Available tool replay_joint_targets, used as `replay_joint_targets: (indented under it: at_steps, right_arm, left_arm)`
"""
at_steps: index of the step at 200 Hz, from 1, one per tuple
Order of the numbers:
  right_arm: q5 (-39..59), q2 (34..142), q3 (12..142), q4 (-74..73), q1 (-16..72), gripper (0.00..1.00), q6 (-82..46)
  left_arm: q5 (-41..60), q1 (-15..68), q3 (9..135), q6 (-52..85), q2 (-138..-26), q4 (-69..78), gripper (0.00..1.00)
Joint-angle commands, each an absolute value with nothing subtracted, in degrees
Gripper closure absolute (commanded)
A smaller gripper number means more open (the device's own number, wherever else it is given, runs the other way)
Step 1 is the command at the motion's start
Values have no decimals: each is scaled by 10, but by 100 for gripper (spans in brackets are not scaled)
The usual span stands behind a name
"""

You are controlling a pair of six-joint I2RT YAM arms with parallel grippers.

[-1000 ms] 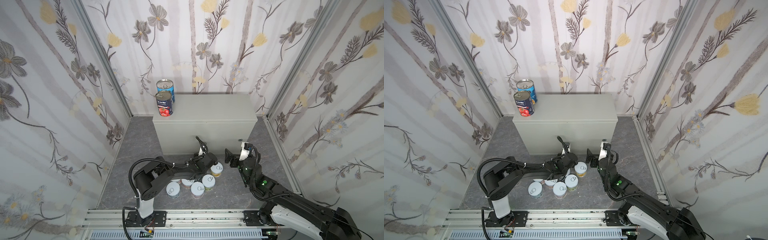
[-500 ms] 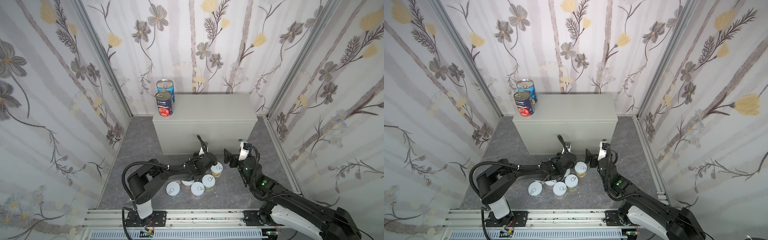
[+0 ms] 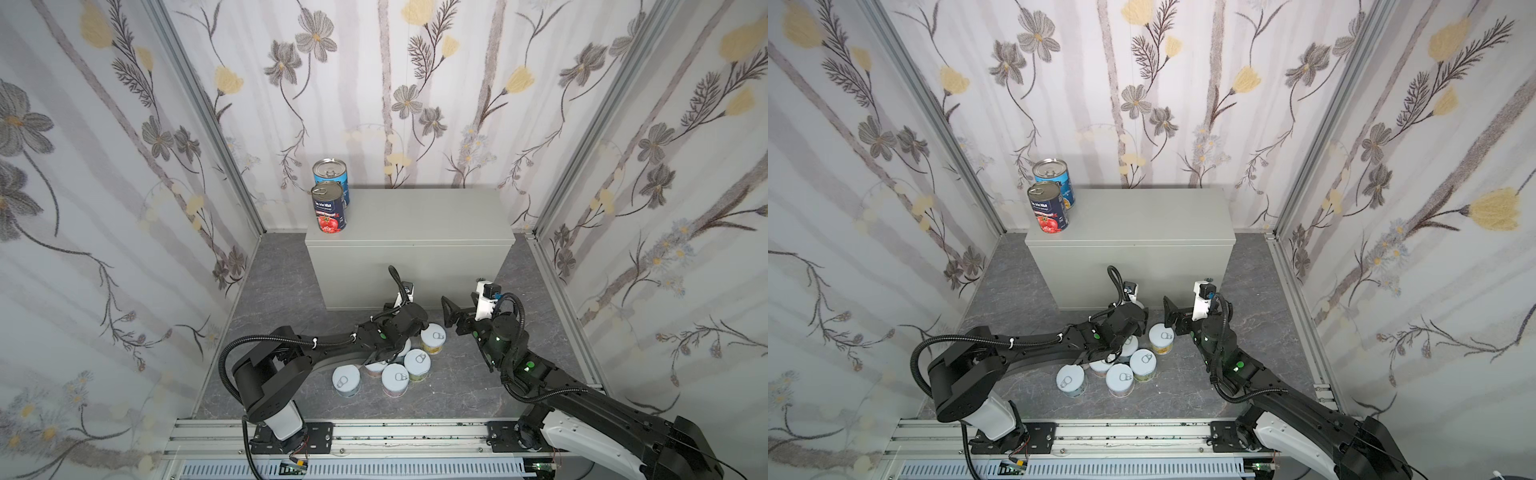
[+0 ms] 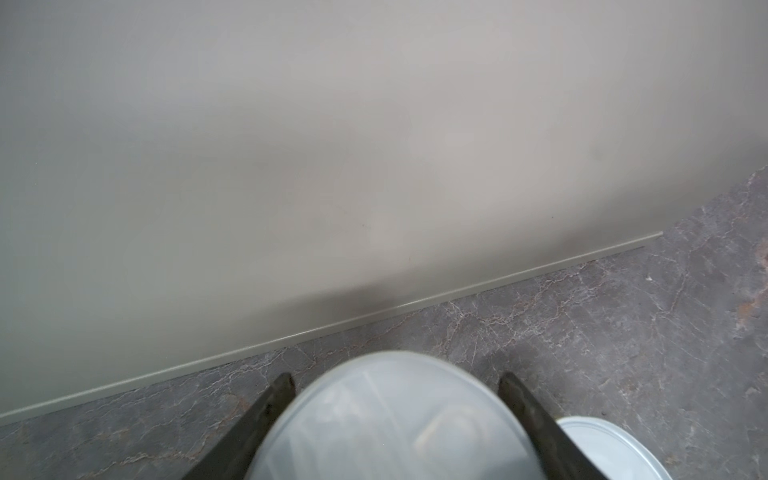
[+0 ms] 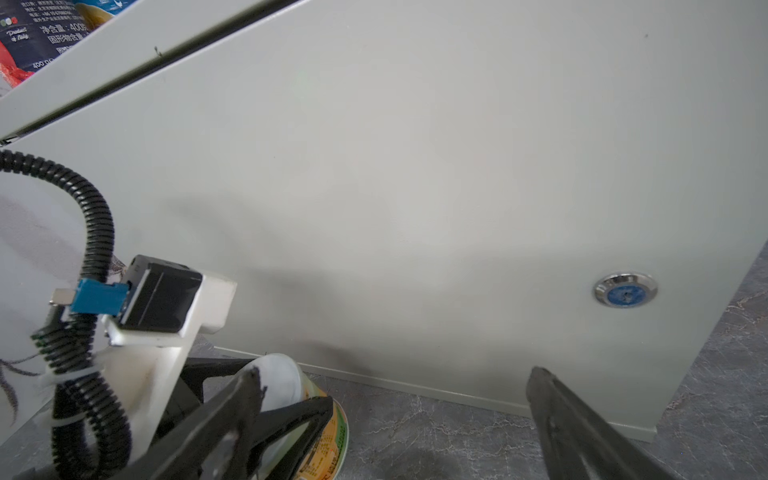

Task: Place and organize the canned foods onto the counter
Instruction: 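Lift the white-lidded yellow-labelled can with the left gripper toward the cabinet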

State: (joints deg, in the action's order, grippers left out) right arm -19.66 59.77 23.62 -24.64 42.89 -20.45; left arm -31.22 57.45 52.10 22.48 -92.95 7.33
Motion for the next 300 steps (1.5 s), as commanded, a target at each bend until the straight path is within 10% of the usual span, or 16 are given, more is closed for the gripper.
replay_joint_targets:
  at_steps: [1,300]
  right_arm:
    - [-188,600,236,-279,429,0,-196]
    - [-153,571,233,-380,433,0,-186]
  left_arm:
    - [-321,576,518,219,-909,85,100]
    - [-205,575,665,143,-706,-109,100]
